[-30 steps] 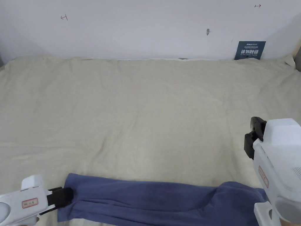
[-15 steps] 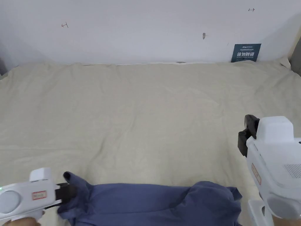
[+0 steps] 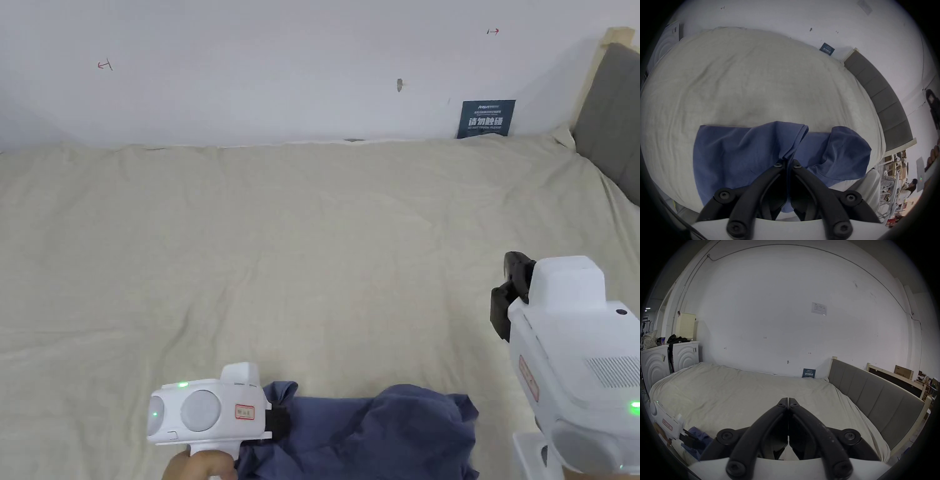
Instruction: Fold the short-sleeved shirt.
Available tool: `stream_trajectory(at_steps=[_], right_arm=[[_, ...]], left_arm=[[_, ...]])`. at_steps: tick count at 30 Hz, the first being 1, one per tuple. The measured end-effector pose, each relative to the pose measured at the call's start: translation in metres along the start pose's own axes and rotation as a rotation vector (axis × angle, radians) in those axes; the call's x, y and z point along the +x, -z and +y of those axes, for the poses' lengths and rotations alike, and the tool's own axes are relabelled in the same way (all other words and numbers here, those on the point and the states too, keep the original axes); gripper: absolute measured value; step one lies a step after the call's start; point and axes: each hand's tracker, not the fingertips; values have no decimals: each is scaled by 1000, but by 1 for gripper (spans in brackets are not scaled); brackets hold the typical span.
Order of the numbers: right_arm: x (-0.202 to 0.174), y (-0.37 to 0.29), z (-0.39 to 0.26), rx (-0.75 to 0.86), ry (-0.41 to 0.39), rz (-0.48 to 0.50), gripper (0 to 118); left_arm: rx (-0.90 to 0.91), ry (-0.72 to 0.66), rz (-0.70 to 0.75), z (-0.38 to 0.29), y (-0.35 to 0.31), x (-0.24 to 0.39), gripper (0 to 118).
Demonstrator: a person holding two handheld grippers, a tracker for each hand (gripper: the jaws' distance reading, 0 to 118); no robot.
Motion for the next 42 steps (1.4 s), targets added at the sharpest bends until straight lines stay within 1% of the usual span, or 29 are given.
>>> stream_trajectory(at_steps=[1, 2, 3, 4, 5, 6, 7, 10, 13, 14, 17, 18, 19, 20, 21, 22, 25, 30, 35, 38, 42], right_arm=[[2, 0, 0, -3, 2, -3, 2], [3, -1, -1, -4, 2, -7, 2], [5, -1, -1, -4, 1, -10, 2], [6, -2, -1, -4, 1, -14, 2], [7, -2, -1, -4, 1, -17, 2], [7, -2, -1, -4, 3, -18, 2], [8, -2, -1, -5, 6, -20, 2], [9, -2, -1, -5, 14, -21, 2], [8, -2, 1, -3, 10, -18, 2], [7, -2, 1, -2, 7, -16, 2], [7, -2, 3, 0, 4, -10, 2], [7, -2, 3, 0, 4, -9, 2], [6, -2, 3, 1, 5, -8, 2], [6, -2, 3, 2, 5, -7, 2], [6, -1, 4, 2, 5, -7, 2], [6, -1, 3, 2, 5, -7, 2], [6, 0, 3, 0, 10, -7, 2], [8, 0, 1, -7, 13, -14, 2], [15, 2, -1, -18, 11, -25, 2], [20, 0, -3, -20, 18, -37, 2], [26, 2, -6, -33, 23, -50, 2]], left_arm=[[-4, 3, 9, 0, 4, 3, 33], [-7, 5, 12, 0, 6, 4, 65], [-9, 5, 10, 0, 7, 5, 103], [-25, -1, 0, 1, 7, 5, 118], [-30, -5, -5, 0, 6, 7, 118], [-19, -2, -14, -2, 4, 9, 115], [32, 15, -23, -3, -3, 11, 113], [51, 9, -7, 1, -18, 12, 112], [170, -3, 30, -1, -40, 5, 110], [219, 8, 49, -3, -49, 2, 107], [336, 26, 155, -7, -70, -8, 88], [369, 22, 190, -9, -75, -12, 79], [404, 17, 221, -11, -78, -17, 68], [427, 33, 244, -14, -80, -22, 49], [437, 48, 258, -16, -81, -26, 17], [441, 61, 274, -18, -79, -30, 0], [402, 71, 283, -26, -67, -42, 0], [312, 96, 289, -45, -31, -39, 0], [230, 152, 189, -62, 14, -23, 0], [203, 178, 171, -68, 33, -7, 0], [210, 191, 178, -67, 43, 15, 0]])
